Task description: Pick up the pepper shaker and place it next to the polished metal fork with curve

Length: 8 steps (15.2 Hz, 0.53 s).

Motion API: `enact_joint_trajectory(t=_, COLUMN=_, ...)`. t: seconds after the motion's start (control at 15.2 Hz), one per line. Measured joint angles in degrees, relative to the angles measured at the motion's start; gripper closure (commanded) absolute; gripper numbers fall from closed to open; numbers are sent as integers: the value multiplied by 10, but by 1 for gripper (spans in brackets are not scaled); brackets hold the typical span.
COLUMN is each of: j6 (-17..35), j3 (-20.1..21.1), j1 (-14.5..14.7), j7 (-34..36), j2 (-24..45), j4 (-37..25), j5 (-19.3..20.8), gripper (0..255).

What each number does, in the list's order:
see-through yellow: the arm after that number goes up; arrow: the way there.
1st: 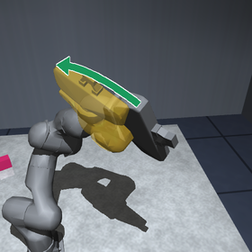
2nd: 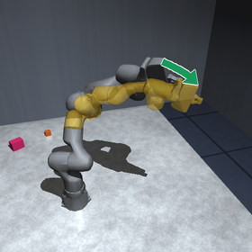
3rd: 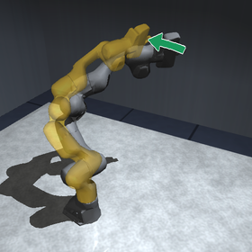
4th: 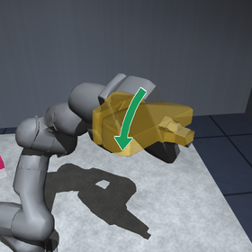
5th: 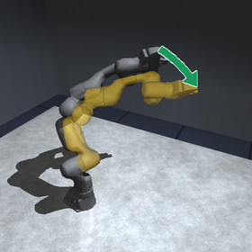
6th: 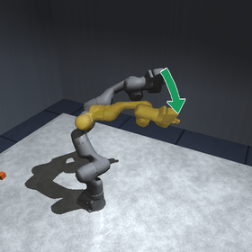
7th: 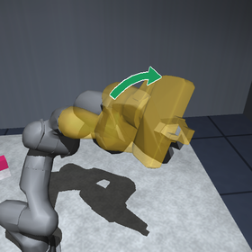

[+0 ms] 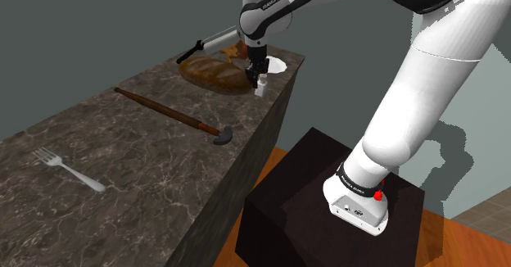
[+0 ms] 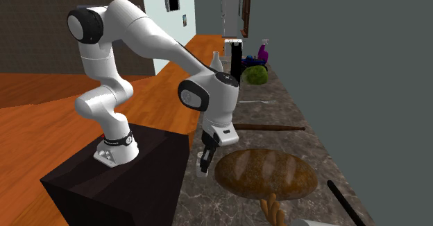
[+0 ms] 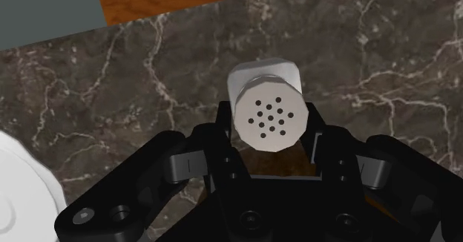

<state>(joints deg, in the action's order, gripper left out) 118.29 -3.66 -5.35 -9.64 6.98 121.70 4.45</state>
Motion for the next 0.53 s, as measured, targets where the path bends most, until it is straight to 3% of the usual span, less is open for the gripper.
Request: enact_joint_trajectory(t=0.53, j6=-57, j3=0, j1=1, j7=-2, j2=-31, j4=-26, j5=0, gripper=255)
